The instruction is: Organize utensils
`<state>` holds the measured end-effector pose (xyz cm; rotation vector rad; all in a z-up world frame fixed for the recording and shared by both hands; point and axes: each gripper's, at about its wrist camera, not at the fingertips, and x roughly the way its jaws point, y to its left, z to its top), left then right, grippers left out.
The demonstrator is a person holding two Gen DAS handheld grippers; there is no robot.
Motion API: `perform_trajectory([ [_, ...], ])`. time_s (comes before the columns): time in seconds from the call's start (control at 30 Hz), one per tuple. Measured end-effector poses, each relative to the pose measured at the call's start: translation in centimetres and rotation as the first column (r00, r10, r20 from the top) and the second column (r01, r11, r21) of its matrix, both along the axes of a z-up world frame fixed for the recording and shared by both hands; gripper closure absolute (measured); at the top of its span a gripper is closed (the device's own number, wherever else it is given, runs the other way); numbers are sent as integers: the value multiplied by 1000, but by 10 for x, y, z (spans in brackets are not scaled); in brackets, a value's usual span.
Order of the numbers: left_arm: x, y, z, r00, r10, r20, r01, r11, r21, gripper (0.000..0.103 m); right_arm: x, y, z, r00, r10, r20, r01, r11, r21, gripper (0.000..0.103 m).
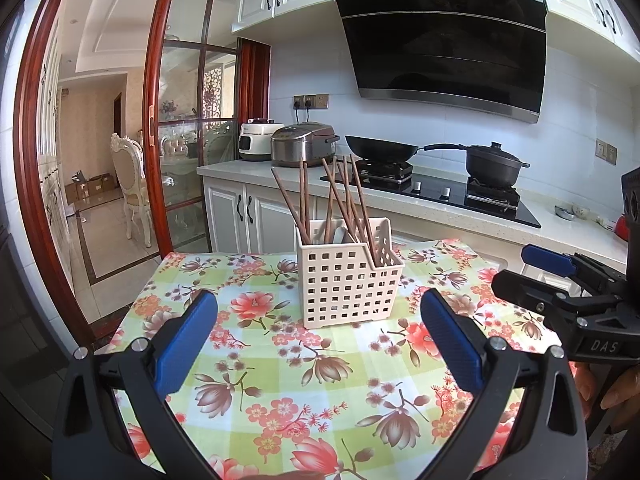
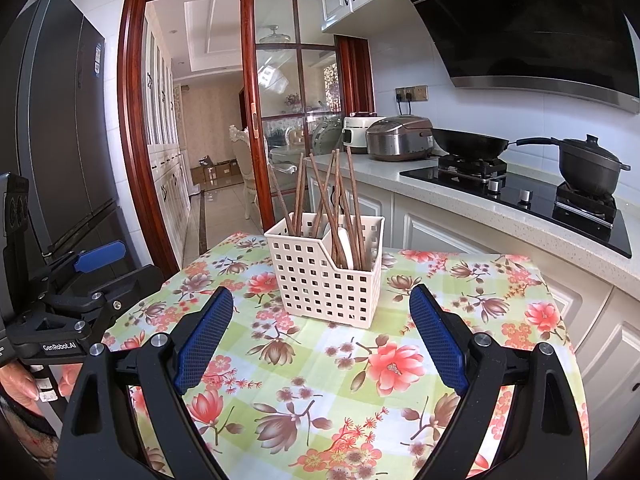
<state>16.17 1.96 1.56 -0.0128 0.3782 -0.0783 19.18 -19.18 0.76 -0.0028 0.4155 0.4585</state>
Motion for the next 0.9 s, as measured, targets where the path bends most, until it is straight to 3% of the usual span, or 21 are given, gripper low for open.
perform_trajectory([
  [0.6,-4,-2,5,1000,-18,6,18,1000,7,5,-2,-3,2,1000,2,9,-2,1000,4,18],
  [0.9,-7,5,4,1000,5,15,-5,999,-32,5,-3,-3,2,1000,3,9,-3,1000,4,18],
])
